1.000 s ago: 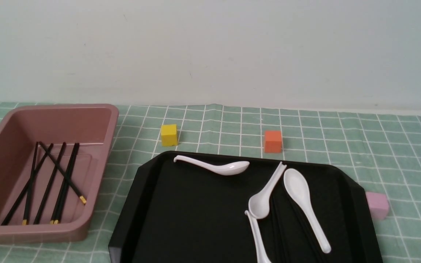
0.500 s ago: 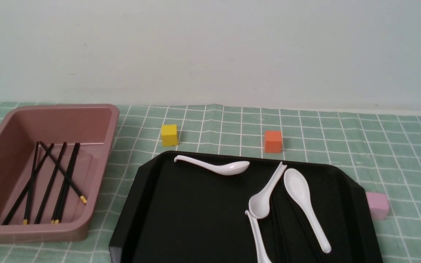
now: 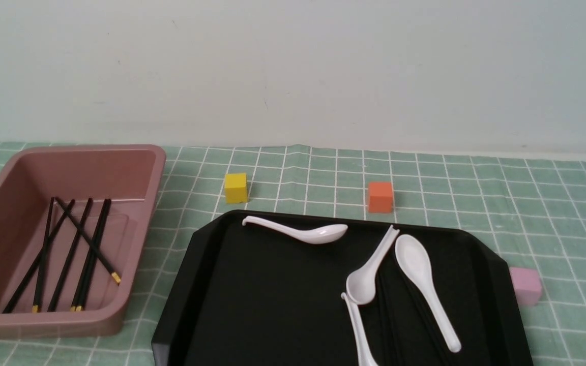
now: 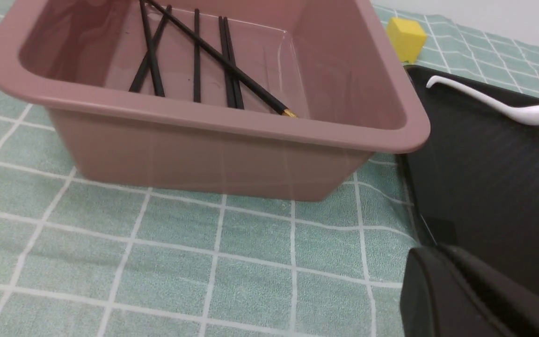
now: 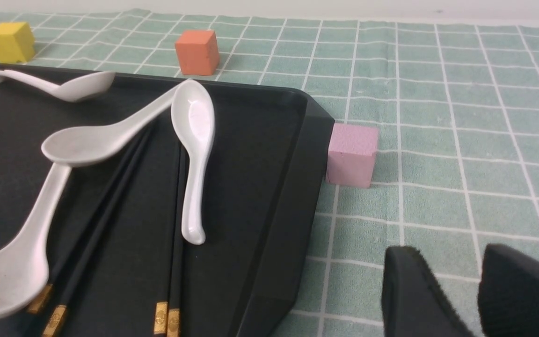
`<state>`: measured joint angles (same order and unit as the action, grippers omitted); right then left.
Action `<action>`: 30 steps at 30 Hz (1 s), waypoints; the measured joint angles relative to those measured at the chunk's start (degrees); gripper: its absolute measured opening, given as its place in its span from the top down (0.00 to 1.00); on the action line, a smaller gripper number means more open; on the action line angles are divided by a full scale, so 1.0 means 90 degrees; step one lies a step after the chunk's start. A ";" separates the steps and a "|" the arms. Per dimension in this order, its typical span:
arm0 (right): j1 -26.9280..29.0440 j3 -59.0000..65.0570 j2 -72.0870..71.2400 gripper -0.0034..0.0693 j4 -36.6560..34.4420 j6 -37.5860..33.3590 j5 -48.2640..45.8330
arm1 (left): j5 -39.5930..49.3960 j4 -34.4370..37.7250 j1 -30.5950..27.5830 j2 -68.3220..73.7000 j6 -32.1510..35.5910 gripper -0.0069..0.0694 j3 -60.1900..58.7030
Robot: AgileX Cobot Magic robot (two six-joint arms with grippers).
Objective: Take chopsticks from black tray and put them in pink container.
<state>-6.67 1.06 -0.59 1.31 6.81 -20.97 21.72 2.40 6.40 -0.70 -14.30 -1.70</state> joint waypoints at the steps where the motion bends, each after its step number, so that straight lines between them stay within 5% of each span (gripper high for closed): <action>1: 0.0000 0.0000 0.0000 0.62 0.0000 0.0000 0.0000 | -0.0004 0.0000 -0.0081 0.0000 0.0000 0.90 0.0000; 30: 0.0000 0.0000 0.0000 0.62 0.0000 0.0000 0.0000 | 0.0007 -0.0008 -0.0461 0.0000 -0.0005 0.87 0.0000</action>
<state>-6.67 1.06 -0.59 1.31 6.81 -20.97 21.78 2.33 2.25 -0.70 -14.35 -1.70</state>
